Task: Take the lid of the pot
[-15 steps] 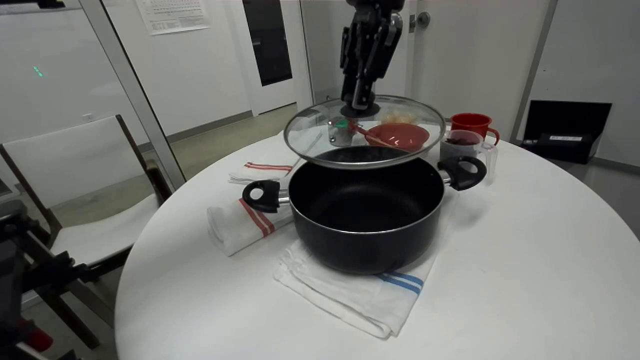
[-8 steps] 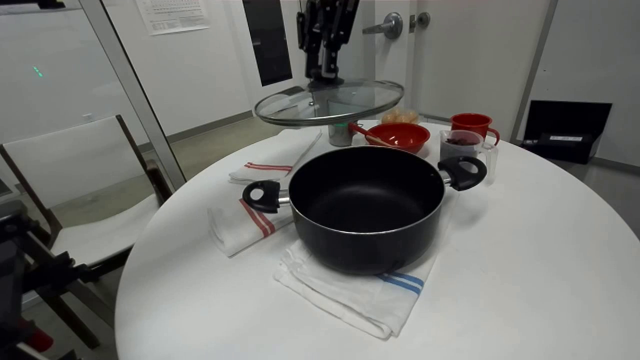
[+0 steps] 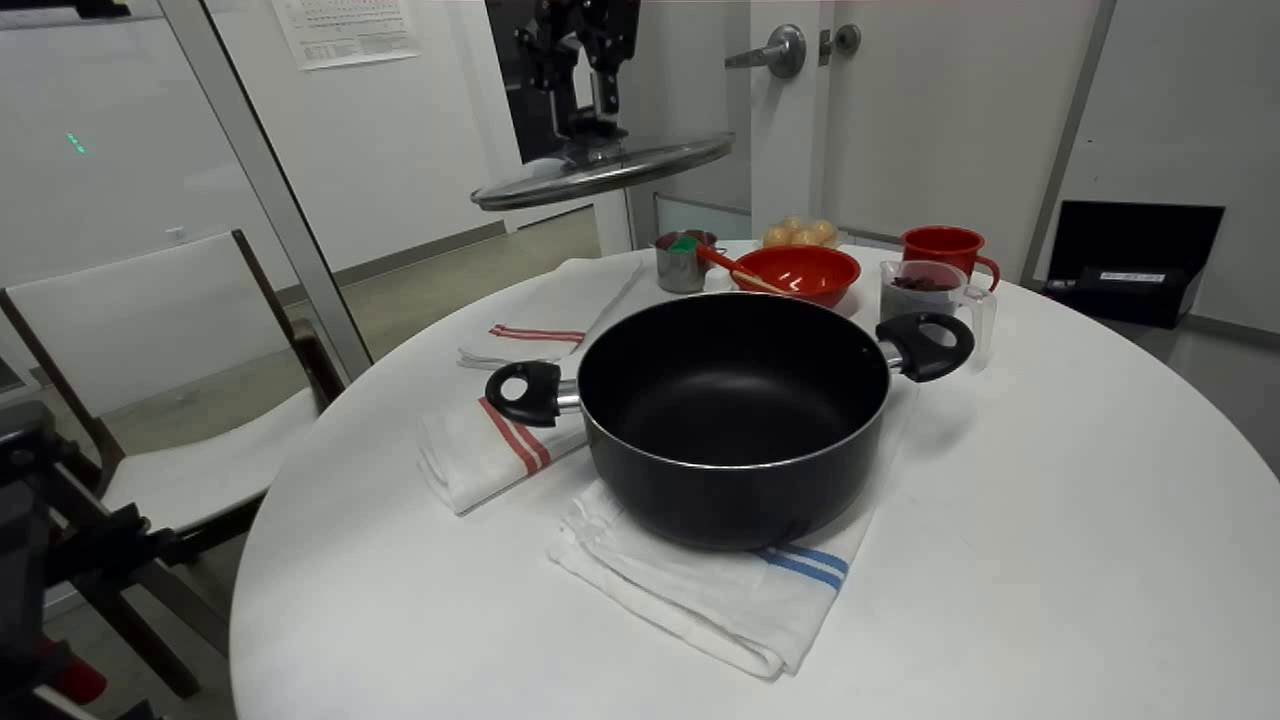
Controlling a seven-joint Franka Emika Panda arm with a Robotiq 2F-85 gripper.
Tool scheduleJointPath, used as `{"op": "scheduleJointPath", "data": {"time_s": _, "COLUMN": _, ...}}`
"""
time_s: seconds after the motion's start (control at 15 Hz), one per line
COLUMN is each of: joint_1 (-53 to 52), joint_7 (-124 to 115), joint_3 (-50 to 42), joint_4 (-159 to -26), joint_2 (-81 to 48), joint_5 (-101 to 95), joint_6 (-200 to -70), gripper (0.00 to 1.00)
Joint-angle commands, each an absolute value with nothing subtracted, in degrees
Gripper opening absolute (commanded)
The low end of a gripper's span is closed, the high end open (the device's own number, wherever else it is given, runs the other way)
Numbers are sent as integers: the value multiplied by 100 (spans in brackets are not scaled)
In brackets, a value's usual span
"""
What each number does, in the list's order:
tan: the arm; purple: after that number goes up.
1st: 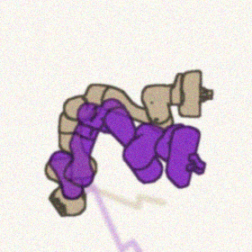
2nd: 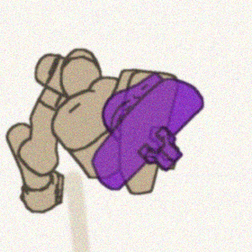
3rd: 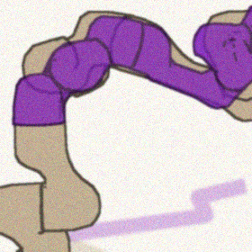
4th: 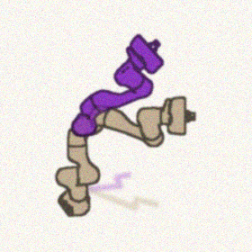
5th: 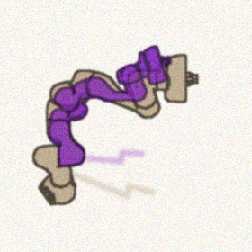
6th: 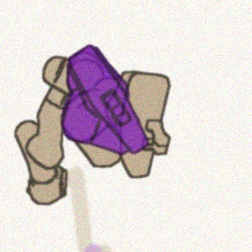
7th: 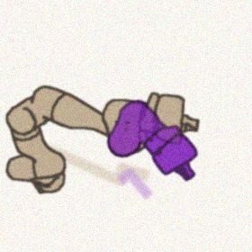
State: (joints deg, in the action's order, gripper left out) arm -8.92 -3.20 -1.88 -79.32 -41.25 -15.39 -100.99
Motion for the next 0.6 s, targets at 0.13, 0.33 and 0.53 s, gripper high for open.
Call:
{"op": "scheduleJointPath", "data": {"time_s": 0.13, "joint_1": -1041, "joint_7": 503, "joint_3": 96, "joint_4": -7465, "joint_2": -4516, "joint_5": -1804, "joint_6": -9996, "gripper": 24}}
{"op": "scheduleJointPath", "data": {"time_s": 0.33, "joint_1": -967, "joint_7": 948, "joint_3": 298, "joint_4": -7299, "joint_2": -4764, "joint_5": -1609, "joint_6": -10025, "gripper": 24}}
{"op": "scheduleJointPath", "data": {"time_s": 0.53, "joint_1": -932, "joint_7": 1185, "joint_3": 392, "joint_4": -7015, "joint_2": -5092, "joint_5": -1462, "joint_6": -9932, "gripper": 24}}
